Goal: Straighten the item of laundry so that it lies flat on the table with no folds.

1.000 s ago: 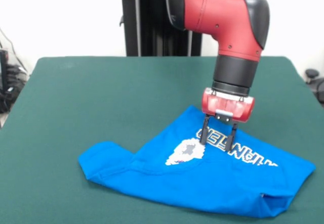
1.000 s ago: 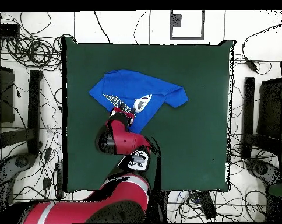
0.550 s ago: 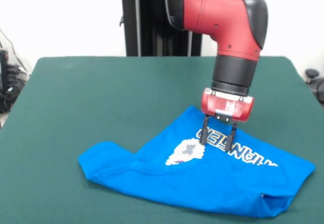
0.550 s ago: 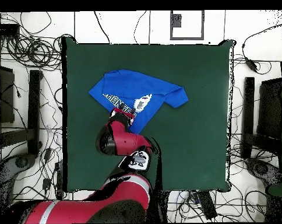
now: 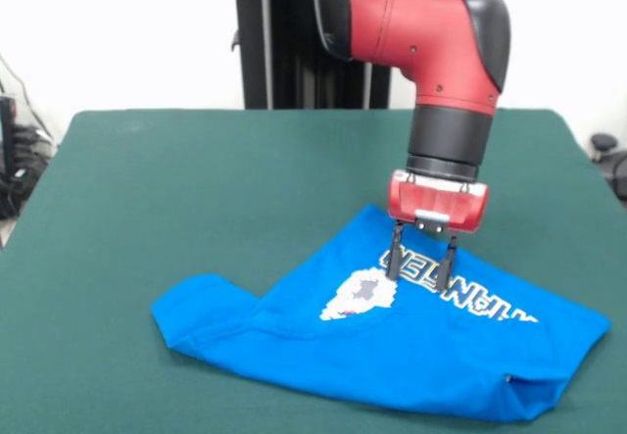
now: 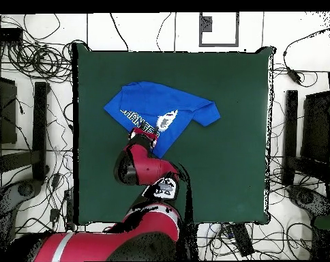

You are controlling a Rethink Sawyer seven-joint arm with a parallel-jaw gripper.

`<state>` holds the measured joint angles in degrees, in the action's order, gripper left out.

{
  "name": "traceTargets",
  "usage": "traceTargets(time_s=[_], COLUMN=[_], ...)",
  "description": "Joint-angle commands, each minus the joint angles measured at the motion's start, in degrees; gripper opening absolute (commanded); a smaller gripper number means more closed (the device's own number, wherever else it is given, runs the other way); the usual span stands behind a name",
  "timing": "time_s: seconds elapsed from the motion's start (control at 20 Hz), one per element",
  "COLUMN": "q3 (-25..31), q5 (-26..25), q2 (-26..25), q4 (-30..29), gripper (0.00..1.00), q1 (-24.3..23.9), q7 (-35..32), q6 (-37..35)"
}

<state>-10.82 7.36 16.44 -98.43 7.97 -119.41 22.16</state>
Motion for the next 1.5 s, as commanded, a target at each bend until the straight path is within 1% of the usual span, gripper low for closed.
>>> traceTargets(time_s=[0.05, 0.4, 1.5], q3=[7.33, 7.22, 7.51], q5=[-3.00, -3.60, -2.97], q2=[-3.96, -3.73, -1.05], q4=[-7.08, -8.59, -10.45], gripper=[1.00, 1.00, 1.00], q1=[-0.75, -0.90, -1.10], q7=[-11.04, -11.33, -10.34], q6=[-0.59, 0.32, -2.20])
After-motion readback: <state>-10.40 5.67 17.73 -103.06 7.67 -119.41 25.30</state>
